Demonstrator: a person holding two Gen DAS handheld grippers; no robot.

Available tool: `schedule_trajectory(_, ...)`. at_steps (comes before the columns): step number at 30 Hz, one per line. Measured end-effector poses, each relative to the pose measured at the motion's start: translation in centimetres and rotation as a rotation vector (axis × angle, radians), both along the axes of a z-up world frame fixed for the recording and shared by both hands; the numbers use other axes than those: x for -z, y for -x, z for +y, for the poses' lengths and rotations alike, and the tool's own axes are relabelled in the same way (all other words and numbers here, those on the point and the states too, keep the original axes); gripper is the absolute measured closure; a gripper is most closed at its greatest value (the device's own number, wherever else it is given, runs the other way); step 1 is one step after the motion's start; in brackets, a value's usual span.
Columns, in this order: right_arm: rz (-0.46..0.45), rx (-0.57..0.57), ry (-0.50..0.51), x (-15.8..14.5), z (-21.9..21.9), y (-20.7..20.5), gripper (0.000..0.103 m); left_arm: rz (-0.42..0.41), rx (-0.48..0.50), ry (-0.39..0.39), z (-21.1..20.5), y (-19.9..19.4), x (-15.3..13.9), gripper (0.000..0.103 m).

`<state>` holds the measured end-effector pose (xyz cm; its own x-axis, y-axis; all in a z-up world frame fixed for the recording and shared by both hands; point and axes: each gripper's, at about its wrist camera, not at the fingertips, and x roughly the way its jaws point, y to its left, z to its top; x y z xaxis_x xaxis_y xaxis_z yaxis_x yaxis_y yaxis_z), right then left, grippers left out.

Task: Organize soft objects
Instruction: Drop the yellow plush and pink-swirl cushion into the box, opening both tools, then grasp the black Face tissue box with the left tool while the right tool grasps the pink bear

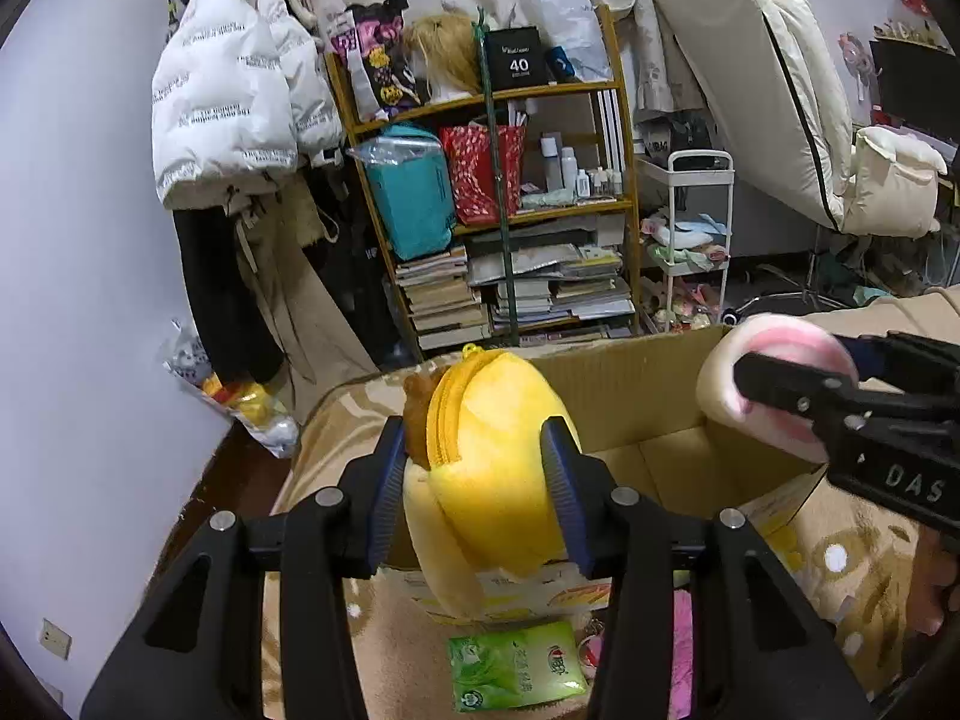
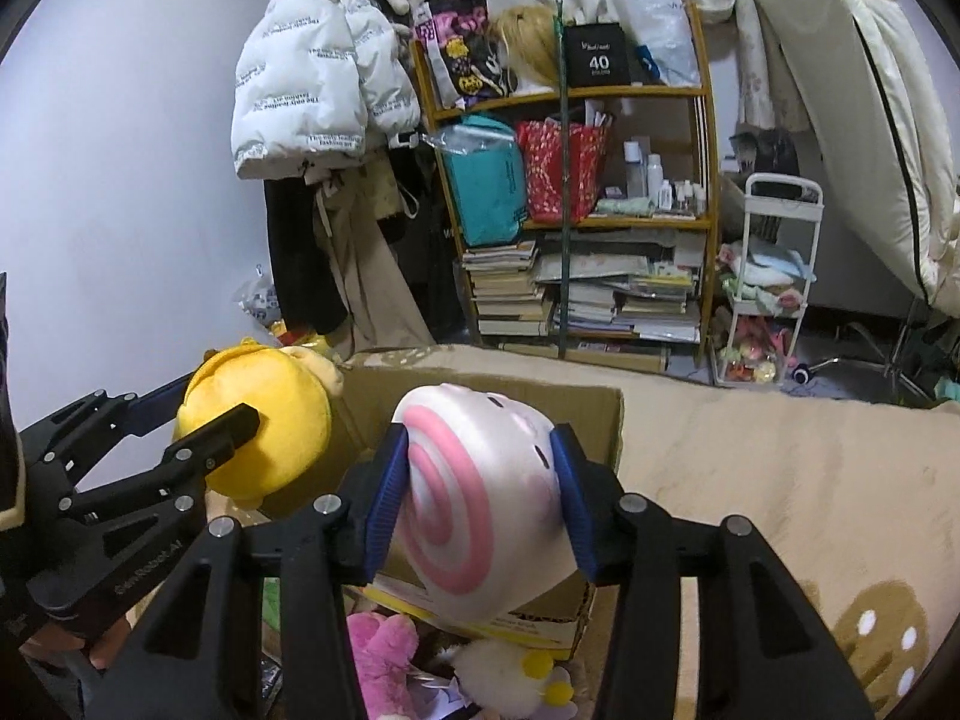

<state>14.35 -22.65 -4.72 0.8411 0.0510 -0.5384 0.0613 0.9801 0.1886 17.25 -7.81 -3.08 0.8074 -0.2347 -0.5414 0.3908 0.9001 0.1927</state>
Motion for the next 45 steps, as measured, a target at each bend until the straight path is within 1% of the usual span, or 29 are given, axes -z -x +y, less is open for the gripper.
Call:
schedule_trajectory(2, 0.009, -0.012, 0.008, 0.4, 0.2, -0.3, 0.051, 0.007, -0.012, -0.006, 0.0, -0.1, 0.3, 0.057)
schedule_trajectory(5, 0.012, -0.033, 0.036, 0.6, 0.6, -0.6, 0.049, -0.005, -0.026, 0.000, 0.2, -0.2, 0.5, 0.044)
schedule_trajectory(8, 0.033, -0.052, 0.081, 0.8, 1.3, -0.8, 0.047, -0.024, -0.038, 0.002, 0.3, 0.0, 0.3, 0.043)
schedule_trajectory(10, 0.040, -0.060, 0.089, 0.9, 1.5, -0.9, 0.044, -0.018, -0.052, -0.004, 0.5, 0.0, 0.3, 0.038)
schedule_trajectory(11, 0.040, -0.063, 0.088, 0.9, 1.6, -0.8, 0.040, -0.013, -0.056, -0.003, 0.6, 0.0, 0.2, 0.034)
schedule_trajectory(12, 0.038, -0.061, 0.088, 0.8, 1.6, -0.8, 0.031, -0.011, -0.061, -0.001, 0.7, 0.1, 0.1, 0.032)
schedule_trajectory(13, 0.034, -0.056, 0.090, 0.7, 1.6, -0.7, 0.027, -0.012, -0.066, -0.002, 0.8, 0.2, 0.1, 0.032)
schedule_trajectory(14, 0.028, -0.054, 0.090, 0.6, 1.6, -0.5, 0.017, -0.012, -0.070, -0.005, 0.9, 0.3, 0.0, 0.032)
schedule_trajectory(15, 0.020, -0.051, 0.090, 0.3, 1.6, -0.4, 0.010, -0.011, -0.075, -0.011, 1.0, 0.4, 0.0, 0.030)
schedule_trajectory(16, 0.012, -0.048, 0.091, 0.2, 1.6, -0.2, 0.007, -0.011, -0.080, -0.018, 1.1, 0.6, 0.0, 0.028)
schedule_trajectory(17, 0.006, -0.042, 0.093, 0.0, 1.6, 0.0, 0.002, -0.013, -0.088, -0.022, 1.2, 0.6, 0.0, 0.022)
schedule_trajectory(18, 0.005, -0.037, 0.094, -0.2, 1.6, 0.1, 0.000, -0.017, -0.099, -0.022, 1.3, 0.7, -0.1, 0.020)
schedule_trajectory(20, 0.009, -0.020, 0.093, -0.4, 1.5, 0.3, 0.000, -0.022, -0.112, -0.015, 1.8, 1.2, -0.2, 0.019)
schedule_trajectory(23, 0.023, -0.007, 0.068, -0.6, 1.4, 0.5, 0.000, -0.009, -0.121, -0.023, 2.2, 1.7, -0.3, 0.011)
schedule_trajectory(25, 0.025, -0.005, 0.055, -0.8, 1.3, 0.7, 0.000, -0.017, -0.134, -0.041, 2.4, 2.3, -0.4, 0.011)
schedule_trajectory(27, 0.023, -0.009, 0.059, -1.0, 1.6, 1.1, 0.000, -0.017, -0.144, -0.057, 2.7, 2.9, -0.5, 0.007)
schedule_trajectory(29, 0.021, -0.014, 0.068, -1.2, 1.8, 1.5, 0.000, -0.006, -0.143, -0.044, 3.1, 3.5, -0.6, 0.005)
schedule_trajectory(33, 0.026, -0.026, 0.085, -1.4, 2.4, 2.3, 0.000, 0.027, -0.136, -0.041, 4.0, 4.6, -0.6, 0.005)
schedule_trajectory(37, 0.032, -0.037, 0.104, -1.7, 2.9, 3.1, 0.000, 0.042, -0.148, -0.060, 4.6, 5.6, -0.8, 0.005)
schedule_trajectory(43, 0.044, -0.051, 0.129, -2.4, 3.4, 4.3, 0.000, 0.106, -0.189, -0.031, 6.0, 7.2, -1.1, 0.005)
schedule_trajectory(45, 0.051, -0.055, 0.125, -2.4, 3.5, 4.8, 0.000, 0.118, -0.198, -0.037, 6.3, 7.8, -1.0, 0.005)
